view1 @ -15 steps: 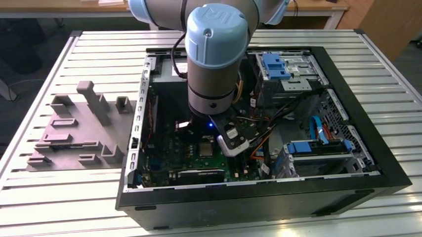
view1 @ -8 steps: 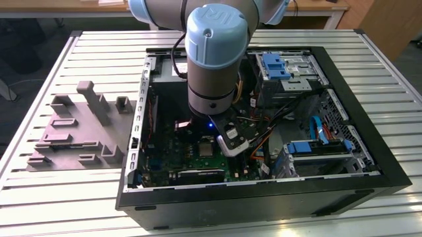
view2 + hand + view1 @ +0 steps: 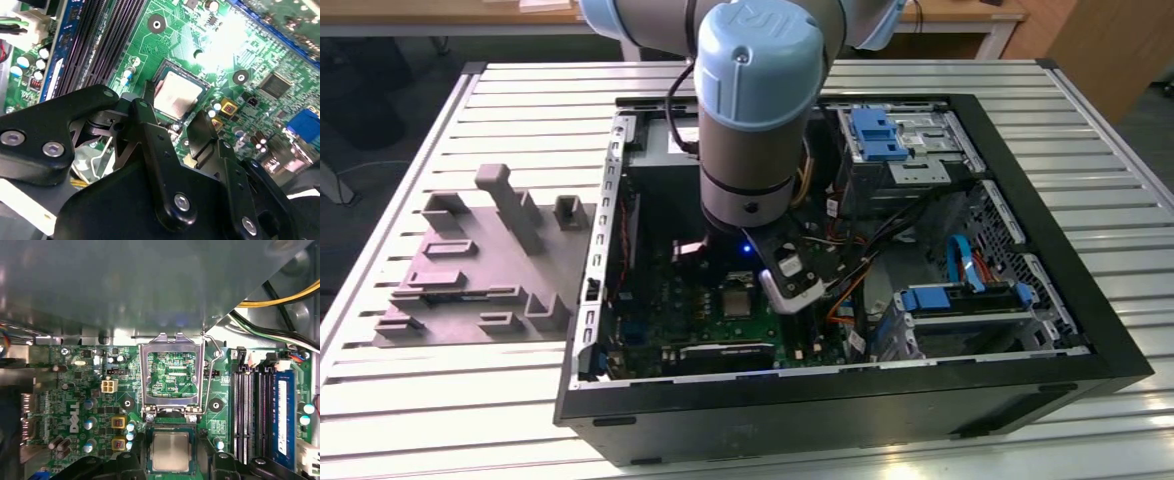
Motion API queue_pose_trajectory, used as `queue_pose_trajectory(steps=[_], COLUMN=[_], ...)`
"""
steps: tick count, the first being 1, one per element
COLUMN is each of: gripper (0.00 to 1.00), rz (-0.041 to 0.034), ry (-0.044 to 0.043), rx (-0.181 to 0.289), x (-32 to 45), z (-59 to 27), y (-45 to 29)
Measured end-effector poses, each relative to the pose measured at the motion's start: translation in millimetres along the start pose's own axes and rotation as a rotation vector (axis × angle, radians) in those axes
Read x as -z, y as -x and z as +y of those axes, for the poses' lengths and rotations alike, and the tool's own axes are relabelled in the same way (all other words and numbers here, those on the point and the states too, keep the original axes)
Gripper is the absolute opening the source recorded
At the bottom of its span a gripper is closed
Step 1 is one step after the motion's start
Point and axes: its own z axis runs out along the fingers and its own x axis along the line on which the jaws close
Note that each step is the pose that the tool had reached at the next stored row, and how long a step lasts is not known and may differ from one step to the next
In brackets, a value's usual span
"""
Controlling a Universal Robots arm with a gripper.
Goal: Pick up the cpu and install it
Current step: 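Place the cpu into insertion slot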
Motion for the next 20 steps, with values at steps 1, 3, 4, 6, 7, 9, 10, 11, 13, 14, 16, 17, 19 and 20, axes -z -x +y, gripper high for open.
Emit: queue_pose_trajectory(steps=[1,3,4,6,7,9,10,11,13,14,16,17,19,20], gripper=[0.53,0.53,0.52,0.45,0.39,0.33,0.27,0.27,0.16,0.16,0.11,0.11,0.11,0.11], rz=[0.0006,0.0016,0.002,0.0026,0.0028,0.0031,0.0032,0.0033,0.0033,0.0034,0.0034,0.0034,0.0034,0.0034], ry=[-0.0001,-0.0002,-0.0001,-0.0001,-0.0001,0.0002,0.0002,0.0001,-0.0001,-0.0001,-0.0002,-0.0001,-0.0001,-0.0001], rx=[0.0,0.0,0.0,0.0,0.0,0.0,0.0,0.0,0.0,0.0,0.0,0.0,0.0,0.0], x=[2.3,6.7,8.6,10.4,10.9,11.3,11.3,11.4,11.5,11.5,11.5,11.5,11.5,11.5], z=[0.1,0.2,0.3,0.4,0.4,0.4,0.4,0.4,0.4,0.4,0.4,0.4,0.4,0.4], y=[-0.1,-0.2,-0.3,-0.3,-0.3,-0.3,-0.4,-0.4,-0.4,-0.4,-0.4,-0.4,-0.4,-0.4])
